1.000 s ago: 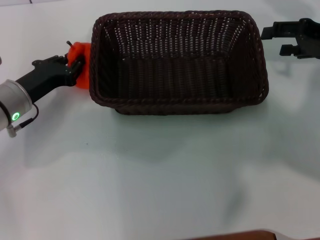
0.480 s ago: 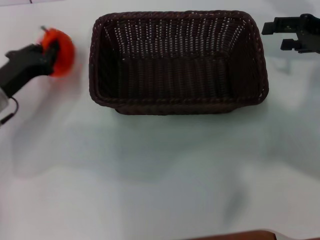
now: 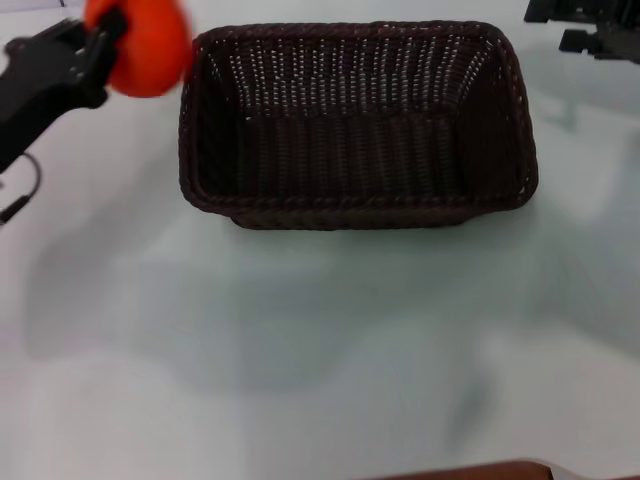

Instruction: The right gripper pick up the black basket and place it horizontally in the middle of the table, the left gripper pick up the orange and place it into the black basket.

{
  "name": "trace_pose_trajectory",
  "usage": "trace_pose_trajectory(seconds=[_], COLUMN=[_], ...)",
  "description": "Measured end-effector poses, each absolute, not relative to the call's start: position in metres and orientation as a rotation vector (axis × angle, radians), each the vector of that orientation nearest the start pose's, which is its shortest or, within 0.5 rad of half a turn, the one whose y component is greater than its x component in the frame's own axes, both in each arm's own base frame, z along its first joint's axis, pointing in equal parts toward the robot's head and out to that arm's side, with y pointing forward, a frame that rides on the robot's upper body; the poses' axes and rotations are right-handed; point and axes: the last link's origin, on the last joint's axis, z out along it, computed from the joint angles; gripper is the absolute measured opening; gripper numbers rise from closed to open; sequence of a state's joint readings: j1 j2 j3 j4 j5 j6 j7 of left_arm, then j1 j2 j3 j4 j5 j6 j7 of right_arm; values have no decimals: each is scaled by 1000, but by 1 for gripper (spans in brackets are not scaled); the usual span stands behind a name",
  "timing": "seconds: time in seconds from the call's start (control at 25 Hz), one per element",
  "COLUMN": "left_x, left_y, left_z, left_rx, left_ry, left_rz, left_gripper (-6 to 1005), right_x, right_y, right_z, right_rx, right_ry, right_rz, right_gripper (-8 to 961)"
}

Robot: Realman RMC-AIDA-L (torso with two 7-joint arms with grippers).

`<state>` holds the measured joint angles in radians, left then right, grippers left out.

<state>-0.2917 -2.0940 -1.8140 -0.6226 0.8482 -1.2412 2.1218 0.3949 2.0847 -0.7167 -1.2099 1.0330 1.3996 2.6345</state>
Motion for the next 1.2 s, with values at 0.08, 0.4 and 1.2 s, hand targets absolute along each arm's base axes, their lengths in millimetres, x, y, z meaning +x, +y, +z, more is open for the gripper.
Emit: trace_pose_trajectory(seconds=[0.08,0.4,1.2], left_x=[-241,-203,-292], left_y=[324,318,296], left_z=[-8,-59,-17], left_rx=[-2139,-2338,-1755], left_ry=[-540,-529,-618], left_rz=[-1200,-1207,-1124], left_gripper=[76,72,755], right_x=[274,278,331], right_y=[353,356,321], right_z=[101,112,106], right_rx=[-1637,-1483,-894], right_ry=[-1904,-1890,-1749], right_rz=[-639,-658,-974], right_gripper=[848,848,848])
